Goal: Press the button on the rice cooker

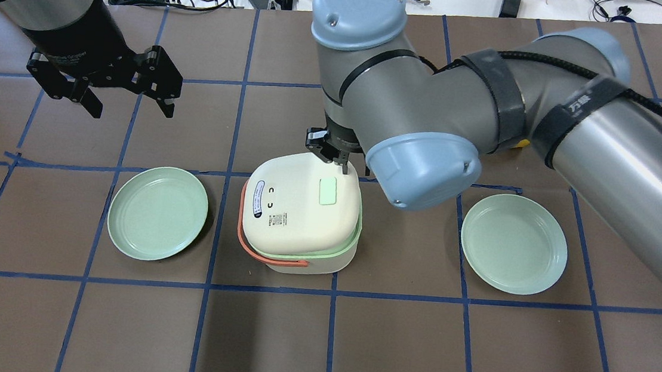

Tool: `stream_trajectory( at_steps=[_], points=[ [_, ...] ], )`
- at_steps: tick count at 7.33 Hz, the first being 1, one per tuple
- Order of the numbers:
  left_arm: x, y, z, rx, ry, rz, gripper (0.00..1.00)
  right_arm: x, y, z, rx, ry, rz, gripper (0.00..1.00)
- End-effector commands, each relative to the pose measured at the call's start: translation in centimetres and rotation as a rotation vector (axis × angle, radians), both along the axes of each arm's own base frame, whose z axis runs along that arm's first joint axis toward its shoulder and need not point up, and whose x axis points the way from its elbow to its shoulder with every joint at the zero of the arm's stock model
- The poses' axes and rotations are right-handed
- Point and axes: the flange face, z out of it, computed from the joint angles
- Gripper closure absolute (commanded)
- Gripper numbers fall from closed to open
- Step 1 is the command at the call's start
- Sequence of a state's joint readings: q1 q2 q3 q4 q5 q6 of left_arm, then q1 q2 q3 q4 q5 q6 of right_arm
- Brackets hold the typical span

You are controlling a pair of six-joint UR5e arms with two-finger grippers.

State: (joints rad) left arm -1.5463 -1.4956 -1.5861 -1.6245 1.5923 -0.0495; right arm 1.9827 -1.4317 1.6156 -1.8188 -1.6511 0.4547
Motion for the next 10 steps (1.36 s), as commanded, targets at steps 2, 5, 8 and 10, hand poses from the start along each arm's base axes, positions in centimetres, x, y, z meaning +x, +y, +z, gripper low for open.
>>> stream_trajectory(
  at_steps=[2,5,8,10],
  points=[
    [0.0,0.0,0.0,0.0,0.0,0.001,0.0,-7.9,-3.1,6.8,-0.083,0.044,0.043,0.0],
    [0.0,0.0,0.0,0.0,0.0,0.0,0.0,-14.1,-5.4,8.6,-0.085,0.036,0.135,0.0],
    [0.0,0.0,0.0,0.0,0.0,0.001,0.0,-17.3,-6.2,10.9,-0.048,-0.034,0.101,0.0],
    [0.0,0.0,0.0,0.0,0.0,0.0,0.0,-17.2,-6.2,10.8,-0.044,-0.033,0.099,0.0]
  ],
)
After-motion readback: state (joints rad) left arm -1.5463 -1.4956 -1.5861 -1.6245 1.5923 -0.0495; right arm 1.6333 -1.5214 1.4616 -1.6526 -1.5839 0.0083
